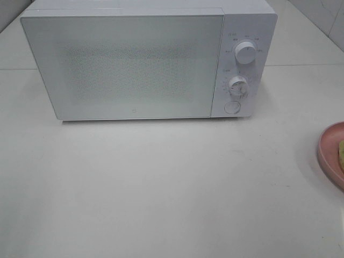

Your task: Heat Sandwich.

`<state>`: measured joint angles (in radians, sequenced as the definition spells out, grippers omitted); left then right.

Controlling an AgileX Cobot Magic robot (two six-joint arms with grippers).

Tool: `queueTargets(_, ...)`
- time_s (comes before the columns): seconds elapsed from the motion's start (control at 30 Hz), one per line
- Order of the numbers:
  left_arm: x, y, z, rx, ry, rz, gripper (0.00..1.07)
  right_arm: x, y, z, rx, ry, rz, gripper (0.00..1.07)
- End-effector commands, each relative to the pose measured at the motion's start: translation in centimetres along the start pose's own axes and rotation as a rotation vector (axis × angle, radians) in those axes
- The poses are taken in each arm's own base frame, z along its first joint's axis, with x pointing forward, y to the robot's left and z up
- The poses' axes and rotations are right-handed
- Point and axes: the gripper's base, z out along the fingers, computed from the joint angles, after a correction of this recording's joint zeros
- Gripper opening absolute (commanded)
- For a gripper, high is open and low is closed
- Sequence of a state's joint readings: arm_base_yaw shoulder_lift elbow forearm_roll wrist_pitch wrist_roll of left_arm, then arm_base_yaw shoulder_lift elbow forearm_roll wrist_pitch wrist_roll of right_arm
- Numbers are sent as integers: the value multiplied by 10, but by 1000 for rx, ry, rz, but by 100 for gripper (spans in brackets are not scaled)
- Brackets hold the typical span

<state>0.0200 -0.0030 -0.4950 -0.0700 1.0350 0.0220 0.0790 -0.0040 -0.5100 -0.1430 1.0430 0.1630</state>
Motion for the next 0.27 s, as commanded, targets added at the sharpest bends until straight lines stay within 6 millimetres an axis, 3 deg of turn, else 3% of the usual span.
queueTargets(0.03,2,0,-3,-1,-33,-5,101,2,0,-3,4,-29,1,76)
queueTargets(0.27,2,0,-3,-1,-33,-5,101,2,0,-3,4,-29,1,76)
